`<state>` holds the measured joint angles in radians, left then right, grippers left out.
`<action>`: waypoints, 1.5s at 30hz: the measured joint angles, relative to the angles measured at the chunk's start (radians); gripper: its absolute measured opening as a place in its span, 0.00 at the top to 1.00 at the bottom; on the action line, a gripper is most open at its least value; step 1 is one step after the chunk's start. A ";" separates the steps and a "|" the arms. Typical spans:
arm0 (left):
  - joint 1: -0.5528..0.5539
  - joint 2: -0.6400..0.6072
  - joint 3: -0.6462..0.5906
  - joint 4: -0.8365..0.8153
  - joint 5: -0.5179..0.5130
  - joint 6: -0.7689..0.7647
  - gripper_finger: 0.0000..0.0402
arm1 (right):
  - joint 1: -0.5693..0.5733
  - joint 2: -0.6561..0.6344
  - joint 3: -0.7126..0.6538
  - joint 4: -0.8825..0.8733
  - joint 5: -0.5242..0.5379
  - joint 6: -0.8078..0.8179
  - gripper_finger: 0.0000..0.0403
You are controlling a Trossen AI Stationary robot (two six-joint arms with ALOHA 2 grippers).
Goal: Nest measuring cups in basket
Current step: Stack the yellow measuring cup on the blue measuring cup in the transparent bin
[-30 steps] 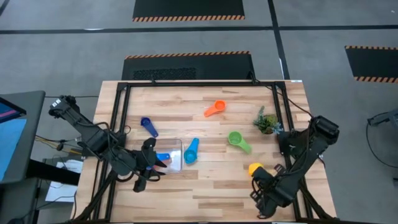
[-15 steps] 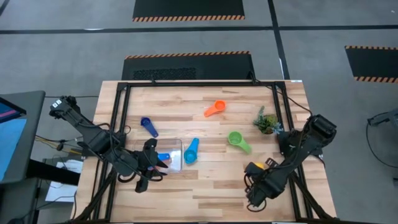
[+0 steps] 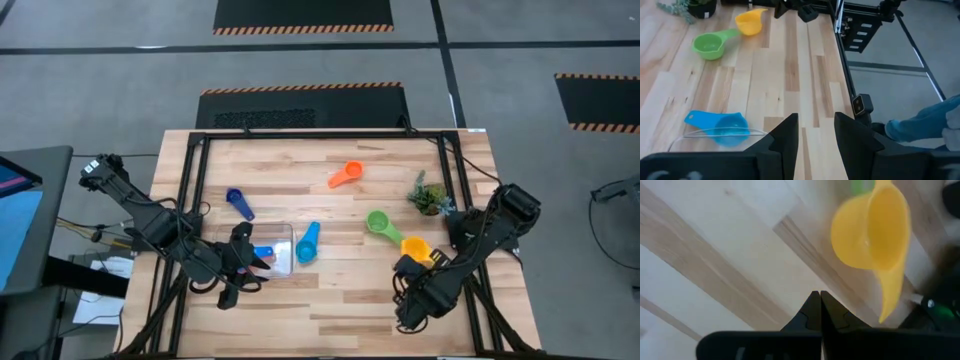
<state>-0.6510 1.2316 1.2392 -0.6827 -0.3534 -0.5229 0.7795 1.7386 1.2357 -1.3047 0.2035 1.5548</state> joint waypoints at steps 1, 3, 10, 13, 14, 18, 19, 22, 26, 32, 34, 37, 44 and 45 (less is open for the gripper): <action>0.000 0.000 0.000 0.000 0.000 0.000 0.72 | -0.001 0.000 0.008 -0.003 -0.002 0.000 0.99; 0.000 0.000 0.000 0.000 -0.002 0.002 0.72 | 0.003 0.000 0.030 -0.020 0.003 0.007 0.99; 0.012 0.011 0.000 0.014 -0.113 0.024 0.72 | 0.025 0.000 0.211 -0.245 0.260 0.116 0.99; 0.053 0.061 0.000 0.139 -0.122 0.106 0.72 | 0.065 -0.004 0.341 -0.260 0.438 0.039 0.99; 0.073 0.086 0.000 0.216 -0.119 0.157 0.72 | 0.080 -0.009 0.377 -0.249 0.497 0.011 0.99; 0.139 0.197 0.000 0.547 -0.090 0.411 0.72 | 0.132 -0.024 0.492 -0.266 0.697 -0.013 0.99; 0.153 0.224 0.000 0.621 -0.079 0.462 0.72 | 0.139 -0.024 0.509 -0.268 0.708 -0.003 0.99; 0.195 0.296 0.001 0.759 -0.020 0.520 0.72 | 0.150 -0.033 0.529 -0.266 0.696 0.042 0.99; 0.231 0.351 0.000 0.767 0.044 0.485 0.72 | 0.150 -0.034 0.521 -0.265 0.656 0.052 0.99; 0.236 0.306 0.000 0.691 0.054 0.477 0.72 | 0.071 -0.032 0.399 -0.266 0.473 0.141 0.99; 0.236 0.256 0.000 0.621 0.052 0.476 0.72 | 0.028 -0.032 0.324 -0.265 0.424 0.225 0.99; 0.236 0.183 0.000 0.499 0.017 0.458 0.72 | -0.049 -0.032 0.180 -0.265 0.285 0.329 0.99; 0.236 0.049 0.000 0.360 -0.018 0.431 0.72 | -0.147 -0.030 -0.069 -0.158 0.199 0.408 0.99; 0.236 0.038 0.000 0.348 -0.018 0.432 0.72 | -0.157 -0.030 -0.090 -0.148 0.194 0.407 0.99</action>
<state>-0.4152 1.2697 1.2392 -0.3343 -0.3714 -0.0910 0.6229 1.7082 1.1459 -1.4530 0.3973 1.9621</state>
